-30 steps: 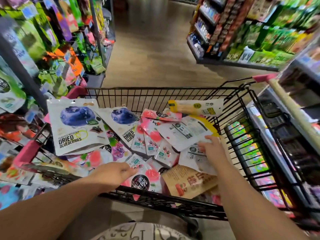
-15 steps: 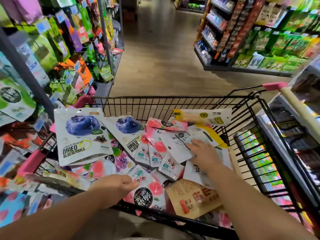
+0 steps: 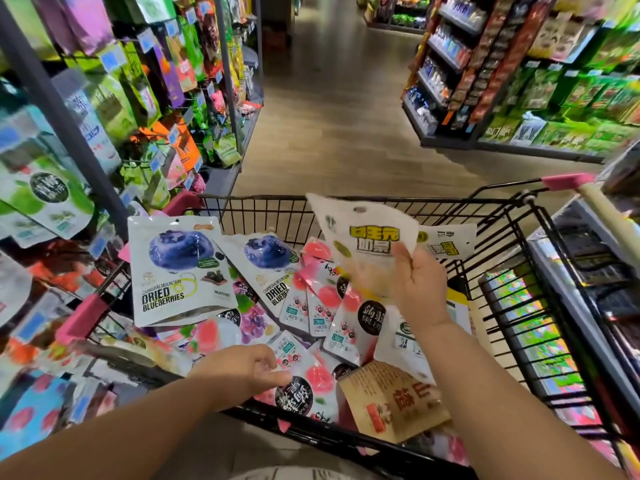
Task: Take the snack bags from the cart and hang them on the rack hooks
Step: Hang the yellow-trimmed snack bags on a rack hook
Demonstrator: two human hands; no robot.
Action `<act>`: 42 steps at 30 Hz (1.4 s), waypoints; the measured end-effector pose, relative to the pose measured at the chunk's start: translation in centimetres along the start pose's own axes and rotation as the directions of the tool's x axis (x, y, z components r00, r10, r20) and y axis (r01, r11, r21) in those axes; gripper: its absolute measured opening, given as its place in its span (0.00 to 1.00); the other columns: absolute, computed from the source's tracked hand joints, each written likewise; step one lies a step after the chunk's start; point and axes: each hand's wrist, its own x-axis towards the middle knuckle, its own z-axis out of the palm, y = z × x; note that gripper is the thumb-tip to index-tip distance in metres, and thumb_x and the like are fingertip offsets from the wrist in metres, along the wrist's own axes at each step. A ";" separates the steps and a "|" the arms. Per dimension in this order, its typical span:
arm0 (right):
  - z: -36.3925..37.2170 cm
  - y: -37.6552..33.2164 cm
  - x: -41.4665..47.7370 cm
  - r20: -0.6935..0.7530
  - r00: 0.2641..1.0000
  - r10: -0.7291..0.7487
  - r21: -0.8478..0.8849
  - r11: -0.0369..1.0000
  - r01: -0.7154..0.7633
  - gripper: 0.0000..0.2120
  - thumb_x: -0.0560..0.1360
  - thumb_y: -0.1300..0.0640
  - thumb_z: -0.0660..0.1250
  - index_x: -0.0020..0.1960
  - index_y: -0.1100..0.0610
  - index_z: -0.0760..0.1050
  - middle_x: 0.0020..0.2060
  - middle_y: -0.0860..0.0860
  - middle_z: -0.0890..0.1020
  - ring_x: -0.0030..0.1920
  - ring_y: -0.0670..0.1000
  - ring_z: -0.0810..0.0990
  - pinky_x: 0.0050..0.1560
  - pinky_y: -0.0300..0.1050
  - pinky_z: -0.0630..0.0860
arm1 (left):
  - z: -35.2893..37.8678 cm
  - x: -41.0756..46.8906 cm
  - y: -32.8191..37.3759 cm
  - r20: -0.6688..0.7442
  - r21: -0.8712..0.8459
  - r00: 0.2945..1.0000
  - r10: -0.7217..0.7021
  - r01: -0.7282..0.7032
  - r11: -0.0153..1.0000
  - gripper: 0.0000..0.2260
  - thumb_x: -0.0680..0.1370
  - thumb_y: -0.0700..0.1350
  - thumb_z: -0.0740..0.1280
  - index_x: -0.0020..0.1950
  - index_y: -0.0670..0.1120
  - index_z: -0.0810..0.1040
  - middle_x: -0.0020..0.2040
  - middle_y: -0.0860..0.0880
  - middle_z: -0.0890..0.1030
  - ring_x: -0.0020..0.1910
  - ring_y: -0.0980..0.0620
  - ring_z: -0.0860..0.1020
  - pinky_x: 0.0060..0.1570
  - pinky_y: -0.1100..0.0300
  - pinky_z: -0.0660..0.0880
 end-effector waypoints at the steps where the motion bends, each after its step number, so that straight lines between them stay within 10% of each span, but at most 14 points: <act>1: 0.1 -0.7 0.0 -0.025 0.998 0.060 0.111 0.992 -0.057 0.18 0.81 0.49 0.56 0.41 0.58 0.75 0.28 0.50 0.73 0.28 0.46 0.67 0.30 0.43 0.63 | 0.0 -0.1 0.0 -0.007 -0.032 1.000 0.000 -0.001 0.999 0.36 0.55 0.83 0.54 0.54 0.64 0.71 0.42 0.60 0.78 0.45 0.61 0.77 0.46 0.60 0.73; 5: 1.5 -2.3 -1.3 0.119 0.947 0.298 0.386 0.865 -0.321 0.12 0.83 0.54 0.57 0.51 0.55 0.79 0.44 0.48 0.84 0.44 0.41 0.81 0.45 0.38 0.76 | -0.5 -0.6 0.1 -0.092 -0.258 0.996 -0.019 -0.005 0.966 0.44 0.53 0.77 0.66 0.67 0.67 0.60 0.55 0.61 0.81 0.52 0.62 0.79 0.54 0.60 0.74; 13: 7.7 -2.8 -5.6 0.388 0.804 0.452 0.280 0.773 -0.570 0.14 0.82 0.47 0.57 0.54 0.52 0.80 0.52 0.51 0.84 0.58 0.53 0.80 0.61 0.50 0.75 | -1.4 -1.0 -1.3 -0.077 -0.586 0.995 0.063 -0.096 0.805 0.18 0.65 0.62 0.76 0.52 0.56 0.84 0.51 0.59 0.84 0.52 0.61 0.81 0.63 0.54 0.73; 17: 6.7 -3.7 -5.0 0.554 0.728 0.403 0.239 0.761 -0.603 0.19 0.83 0.43 0.53 0.66 0.51 0.73 0.60 0.40 0.75 0.61 0.36 0.72 0.59 0.22 0.62 | -2.2 -1.0 -1.7 -0.155 -0.564 0.988 0.024 -0.108 0.819 0.23 0.65 0.62 0.75 0.56 0.55 0.82 0.53 0.55 0.84 0.55 0.56 0.81 0.62 0.51 0.73; 19: 5.5 -2.2 -4.4 0.611 0.678 0.409 0.179 0.763 -0.621 0.25 0.79 0.34 0.51 0.68 0.46 0.70 0.65 0.40 0.74 0.65 0.42 0.72 0.71 0.41 0.63 | -1.9 -0.8 -1.3 -0.205 -0.541 0.979 -0.011 -0.104 0.834 0.16 0.68 0.58 0.75 0.52 0.53 0.83 0.49 0.56 0.85 0.50 0.59 0.82 0.57 0.56 0.74; 24: -1.6 4.5 -2.2 0.236 0.772 0.591 -0.287 0.801 -0.526 0.20 0.82 0.44 0.52 0.67 0.53 0.69 0.58 0.56 0.77 0.57 0.56 0.75 0.59 0.53 0.72 | -1.4 -0.5 0.1 -0.374 -0.402 0.921 -0.108 -0.057 0.914 0.04 0.73 0.49 0.73 0.43 0.52 0.80 0.39 0.59 0.82 0.39 0.64 0.77 0.37 0.70 0.68; 29: -5.3 10.3 -3.0 -0.038 0.538 0.842 -0.637 0.394 -0.663 0.28 0.79 0.37 0.53 0.73 0.50 0.62 0.66 0.59 0.72 0.64 0.62 0.71 0.63 0.58 0.71 | -1.0 -0.1 0.2 -0.386 -0.320 0.901 -0.198 0.071 0.945 0.16 0.72 0.56 0.73 0.44 0.42 0.81 0.40 0.42 0.83 0.35 0.52 0.77 0.37 0.60 0.70; 37: -4.6 10.1 -3.3 -0.059 0.645 0.762 -0.582 0.498 -0.643 0.16 0.80 0.48 0.54 0.62 0.46 0.76 0.58 0.54 0.79 0.58 0.60 0.75 0.59 0.50 0.72 | -1.2 -0.8 0.9 -0.462 -0.305 0.856 -0.234 0.095 0.948 0.12 0.75 0.56 0.69 0.38 0.49 0.77 0.33 0.51 0.78 0.34 0.51 0.75 0.36 0.57 0.67; 40: -4.2 10.0 -3.5 0.129 0.688 0.714 -0.499 0.646 -0.577 0.17 0.79 0.59 0.57 0.64 0.49 0.77 0.63 0.53 0.76 0.60 0.59 0.75 0.53 0.36 0.73 | -1.2 -1.1 1.1 -0.462 -0.326 0.847 -0.263 0.113 0.939 0.14 0.75 0.57 0.69 0.34 0.50 0.73 0.31 0.51 0.77 0.32 0.54 0.74 0.34 0.57 0.66; 42: -4.0 10.2 -3.7 0.289 0.705 0.648 -0.574 0.706 -0.414 0.23 0.76 0.62 0.60 0.69 0.46 0.71 0.68 0.53 0.72 0.64 0.57 0.73 0.60 0.46 0.75 | -1.2 -1.1 1.1 -0.457 -0.328 0.850 -0.262 0.113 0.938 0.14 0.75 0.57 0.68 0.36 0.50 0.74 0.32 0.52 0.77 0.33 0.53 0.74 0.36 0.57 0.68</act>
